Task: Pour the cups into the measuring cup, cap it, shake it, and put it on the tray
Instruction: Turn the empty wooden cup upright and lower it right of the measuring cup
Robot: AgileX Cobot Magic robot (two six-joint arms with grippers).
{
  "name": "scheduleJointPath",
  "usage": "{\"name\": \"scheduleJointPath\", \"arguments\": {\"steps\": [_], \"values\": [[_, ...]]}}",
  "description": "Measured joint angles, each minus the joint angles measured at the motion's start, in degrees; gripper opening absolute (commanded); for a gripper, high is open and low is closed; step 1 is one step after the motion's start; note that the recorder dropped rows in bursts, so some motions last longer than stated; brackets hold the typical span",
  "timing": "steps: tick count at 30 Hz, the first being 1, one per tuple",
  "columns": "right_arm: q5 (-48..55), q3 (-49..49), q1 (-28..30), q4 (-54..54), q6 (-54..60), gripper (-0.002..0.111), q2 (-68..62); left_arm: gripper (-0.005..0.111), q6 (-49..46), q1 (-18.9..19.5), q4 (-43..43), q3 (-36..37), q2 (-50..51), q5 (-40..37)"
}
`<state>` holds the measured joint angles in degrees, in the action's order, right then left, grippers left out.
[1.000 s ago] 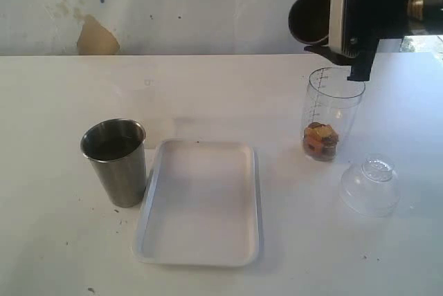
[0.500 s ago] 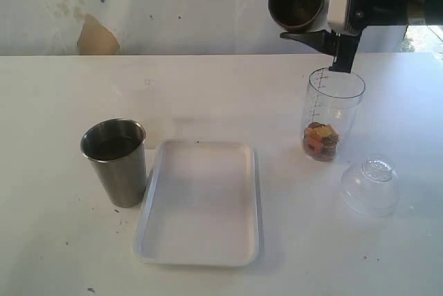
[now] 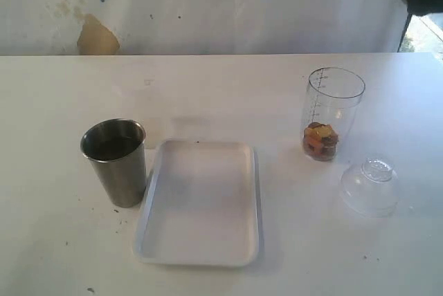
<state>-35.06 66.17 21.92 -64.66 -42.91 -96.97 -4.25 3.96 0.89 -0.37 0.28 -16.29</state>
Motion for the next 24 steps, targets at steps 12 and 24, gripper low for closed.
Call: {"name": "scheduleJointPath", "arguments": {"steps": [12, 24], "values": [[-3.68, -2.78, 3.64, 9.47, 7.23, 0.000, -19.97, 0.000, 0.00, 0.00, 0.00, 0.00, 0.00, 0.00], [-18.24, -2.78, 2.85, 11.79, 15.07, 0.000, -32.56, 0.000, 0.00, 0.00, 0.00, 0.00, 0.00, 0.00]]}}
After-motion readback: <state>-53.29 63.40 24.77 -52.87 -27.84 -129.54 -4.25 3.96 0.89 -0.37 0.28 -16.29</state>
